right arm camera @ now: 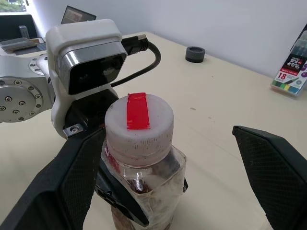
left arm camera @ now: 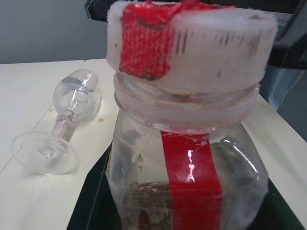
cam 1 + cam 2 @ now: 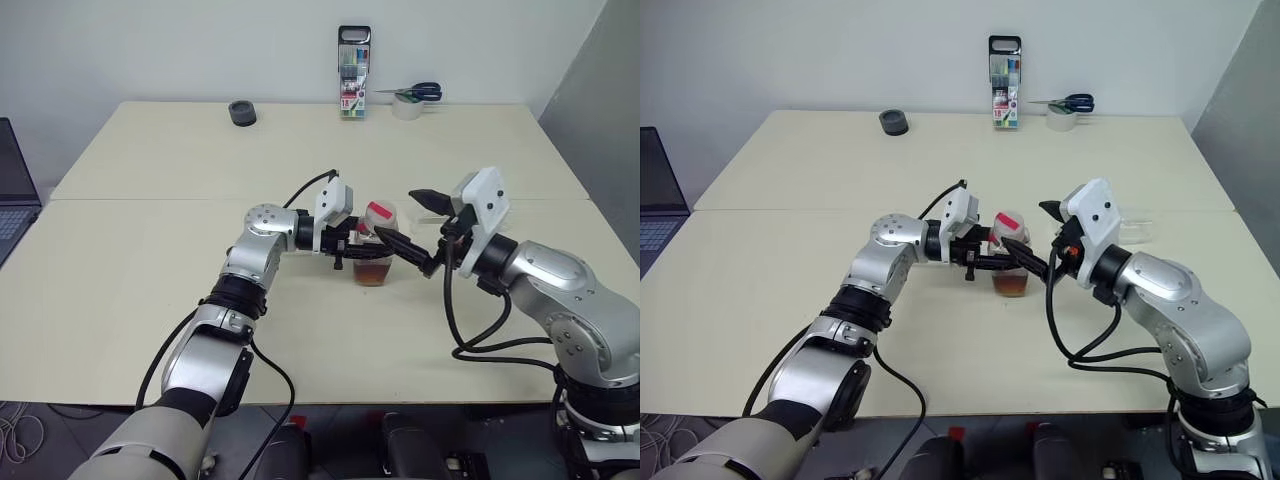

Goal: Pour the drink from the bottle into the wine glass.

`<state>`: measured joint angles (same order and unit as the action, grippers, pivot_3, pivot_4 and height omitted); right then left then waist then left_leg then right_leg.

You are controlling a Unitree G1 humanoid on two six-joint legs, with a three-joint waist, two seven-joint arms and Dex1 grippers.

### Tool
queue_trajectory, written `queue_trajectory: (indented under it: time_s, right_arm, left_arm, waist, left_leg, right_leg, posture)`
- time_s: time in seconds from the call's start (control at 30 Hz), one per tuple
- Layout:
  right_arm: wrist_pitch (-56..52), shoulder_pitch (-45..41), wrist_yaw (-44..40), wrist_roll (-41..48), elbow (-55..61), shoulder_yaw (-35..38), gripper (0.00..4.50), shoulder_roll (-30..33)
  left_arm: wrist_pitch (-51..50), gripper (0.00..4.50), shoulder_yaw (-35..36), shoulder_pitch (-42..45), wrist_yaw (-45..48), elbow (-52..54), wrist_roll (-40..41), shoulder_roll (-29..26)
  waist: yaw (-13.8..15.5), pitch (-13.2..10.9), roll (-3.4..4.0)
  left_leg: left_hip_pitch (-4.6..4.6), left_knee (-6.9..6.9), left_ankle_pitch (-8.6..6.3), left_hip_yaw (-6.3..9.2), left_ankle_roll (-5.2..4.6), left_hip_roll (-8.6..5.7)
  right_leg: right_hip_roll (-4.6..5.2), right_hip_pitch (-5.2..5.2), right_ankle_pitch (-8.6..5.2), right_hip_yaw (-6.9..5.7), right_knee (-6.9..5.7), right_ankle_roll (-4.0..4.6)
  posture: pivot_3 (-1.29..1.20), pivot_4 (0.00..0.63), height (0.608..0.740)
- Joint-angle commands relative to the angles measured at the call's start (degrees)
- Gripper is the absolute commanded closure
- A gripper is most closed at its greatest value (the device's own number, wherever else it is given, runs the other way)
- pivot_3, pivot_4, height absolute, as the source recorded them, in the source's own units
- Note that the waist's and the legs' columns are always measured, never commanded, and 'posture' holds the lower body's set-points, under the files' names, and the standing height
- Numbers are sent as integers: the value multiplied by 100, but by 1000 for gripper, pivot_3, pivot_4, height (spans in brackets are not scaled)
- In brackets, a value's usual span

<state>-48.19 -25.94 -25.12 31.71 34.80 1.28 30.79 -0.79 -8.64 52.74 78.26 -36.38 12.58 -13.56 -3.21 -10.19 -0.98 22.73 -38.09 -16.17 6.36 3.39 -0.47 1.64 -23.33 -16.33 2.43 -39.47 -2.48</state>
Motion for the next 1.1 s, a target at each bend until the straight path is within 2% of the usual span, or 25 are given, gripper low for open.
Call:
queue_trajectory:
  time_s: [0.03,0.33,0.57,0.8,1.1]
  right_arm:
    - [-3,-20,31,72,142,370,0,122]
    - [-264,31,-169,581,357,609,0,377]
    - [-298,66,-185,762,461,521,0,419]
    - [-269,59,-171,802,347,380,0,250]
    - [-286,-441,-137,722,-65,-11,0,48]
  left_arm:
    - [135,2794,37,117,113,87,65,-22]
    - [139,2794,45,91,111,96,67,-30]
    - [156,2794,61,98,119,77,57,-14]
    - [142,2794,60,85,93,126,66,7]
    - [139,2794,33,28,90,224,63,32]
  waist:
    - [1,0,0]
    - [6,0,0]
    - [6,0,0]
    - [5,0,0]
    - [0,0,0]
  left_leg:
    - [0,0,0,0,0,0]
    - [1,0,0,0,0,0]
    - [1,0,0,0,0,0]
    - [0,0,0,0,0,0]
    - [0,0,0,1,0,1]
  right_leg:
    - [0,0,0,0,0,0]
    - [0,0,0,0,0,0]
    - [0,0,0,0,0,0]
    - [0,0,0,1,0,0]
    - [-1,0,0,0,0,0]
  posture:
    - [0,150,740]
    - [0,150,740]
    - [0,150,740]
    - [0,150,740]
    - [0,150,740]
